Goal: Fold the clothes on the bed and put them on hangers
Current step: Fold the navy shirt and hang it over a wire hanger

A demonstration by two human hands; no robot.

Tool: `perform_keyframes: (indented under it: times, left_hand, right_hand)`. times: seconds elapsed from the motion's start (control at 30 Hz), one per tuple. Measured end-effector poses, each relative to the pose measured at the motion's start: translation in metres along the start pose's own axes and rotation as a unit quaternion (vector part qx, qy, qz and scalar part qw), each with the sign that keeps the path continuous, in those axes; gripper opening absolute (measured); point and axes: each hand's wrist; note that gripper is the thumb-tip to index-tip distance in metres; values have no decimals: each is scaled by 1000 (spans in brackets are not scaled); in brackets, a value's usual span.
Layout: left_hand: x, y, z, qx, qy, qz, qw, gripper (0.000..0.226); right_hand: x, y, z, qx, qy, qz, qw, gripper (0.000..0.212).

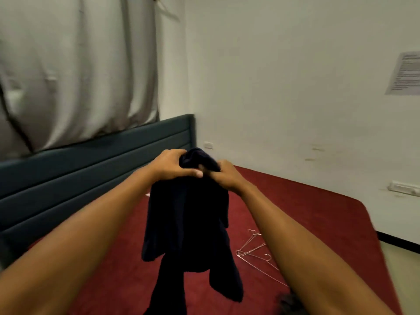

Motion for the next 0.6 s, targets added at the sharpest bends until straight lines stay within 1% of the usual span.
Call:
perform_keyframes:
  times: [0.03,0.07,0.1,0.17,0.2,0.23,0.3,0.37,0.4,0.43,0.5,0.53,0.57,0.6]
  left_hand:
    - [11,-14,-34,-44,-18,-15,999,72]
    - [15,-22,-63,-81,-32,-24,996,64]
    - [22,-31,-97,-106,-56,-17,993,52]
    - [33,-41,-149,-117,-90,21,989,31]
    - [40,-45,-177,-104,-114,38,987,25]
    - [46,-48,-196,-95,-134,46,985,20]
    - [59,-52,-237,-78,-163,70,981,17]
    - [69,-60,-268,-59,-189,87,976,16]
    - [70,-66,-280,-59,-192,81,976,16]
    - [73,-74,-293,-74,-196,68,975,15]
    - [79,-84,-309,-126,-196,40,972,15]
    - [82,-87,-316,-145,-199,42,968,21]
    - [85,-89,-318,-161,-211,61,962,22]
    - [86,-90,-320,-181,-227,91,953,16]
  right_hand:
    - [-16,20,-7,-5,-19,-9,1000,31]
    - [-28,30,-14,-7,-35,-14,999,36]
    - [-43,47,-23,-8,-48,-29,998,35]
    - [-62,69,-42,-12,-65,-58,996,19]
    - [-72,87,-52,-11,-77,-78,994,16]
    - [-81,101,-60,0,-85,-85,993,19]
    - [-98,137,-77,17,-95,-95,991,24]
    - [-115,162,-88,56,-108,-101,987,21]
    - [-122,167,-92,89,-115,-110,983,19]
    - [-129,175,-94,125,-121,-126,977,21]
    - [-135,179,-91,196,-129,-142,962,34]
    - [-139,181,-87,216,-133,-137,958,37]
    - [-142,181,-81,226,-133,-121,957,37]
    - [-146,183,-75,235,-133,-105,957,34]
Point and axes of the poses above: each hand's wrist, its own x-axis away from the middle knuckle, its own y-axis out of the palm, z = x × y, and after that the axes turned 12 degrees about -y, right-handed
